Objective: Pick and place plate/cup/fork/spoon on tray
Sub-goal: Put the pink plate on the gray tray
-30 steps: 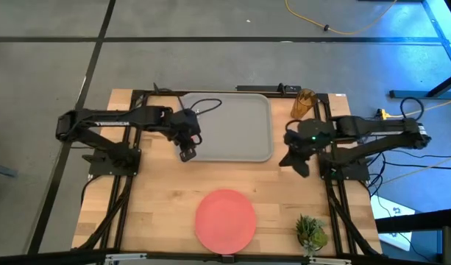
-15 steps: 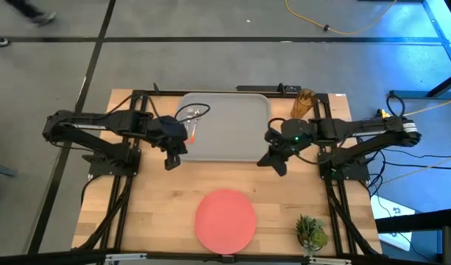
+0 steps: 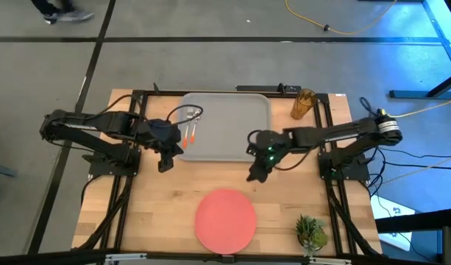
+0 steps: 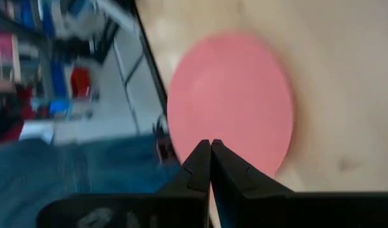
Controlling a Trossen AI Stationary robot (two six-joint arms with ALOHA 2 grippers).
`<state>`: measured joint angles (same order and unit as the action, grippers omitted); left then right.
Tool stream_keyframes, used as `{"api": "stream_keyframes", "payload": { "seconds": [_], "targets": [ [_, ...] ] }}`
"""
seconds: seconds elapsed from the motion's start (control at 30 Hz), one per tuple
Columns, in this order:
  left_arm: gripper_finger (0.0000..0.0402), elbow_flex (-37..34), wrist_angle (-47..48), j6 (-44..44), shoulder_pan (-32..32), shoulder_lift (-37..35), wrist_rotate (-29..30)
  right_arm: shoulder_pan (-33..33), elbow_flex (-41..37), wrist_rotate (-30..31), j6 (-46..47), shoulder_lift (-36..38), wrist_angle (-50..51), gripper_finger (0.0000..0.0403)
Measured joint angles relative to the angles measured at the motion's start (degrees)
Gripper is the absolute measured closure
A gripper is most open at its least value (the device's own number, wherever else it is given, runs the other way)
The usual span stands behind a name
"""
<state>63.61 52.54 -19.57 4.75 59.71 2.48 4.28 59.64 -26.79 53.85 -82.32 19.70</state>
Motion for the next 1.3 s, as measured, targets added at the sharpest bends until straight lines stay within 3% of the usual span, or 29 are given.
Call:
{"api": "stream_keyframes", "payload": {
  "seconds": [0.1, 0.23, 0.57, 0.97, 1.3],
  "targets": [
    [0.0401, 0.00, 0.24, 0.11, 0.11, 0.10, 0.02, 0.43, 0.00, -5.38, -0.57, -3.39, -0.17, 0.0390],
    [0.0401, 0.00, 0.22, 0.13, 0.11, 0.08, 0.02, 1.10, 0.00, -8.27, -6.04, -7.05, -0.34, 0.0376],
    [0.0402, 0.00, 0.22, -0.86, 0.11, 0.09, 0.02, 1.23, 0.00, -6.15, -7.81, -15.65, -2.40, 0.0314],
    [0.0402, 0.00, 0.19, -1.05, 0.09, 0.10, 0.02, -1.55, -0.02, -5.62, -7.72, -24.84, -11.81, 0.0310],
    [0.0402, 0.00, 0.17, -1.07, 0.09, 0.10, 0.02, -1.71, -0.04, -5.73, -11.48, -27.50, -11.94, 0.0310]
  ]
}}
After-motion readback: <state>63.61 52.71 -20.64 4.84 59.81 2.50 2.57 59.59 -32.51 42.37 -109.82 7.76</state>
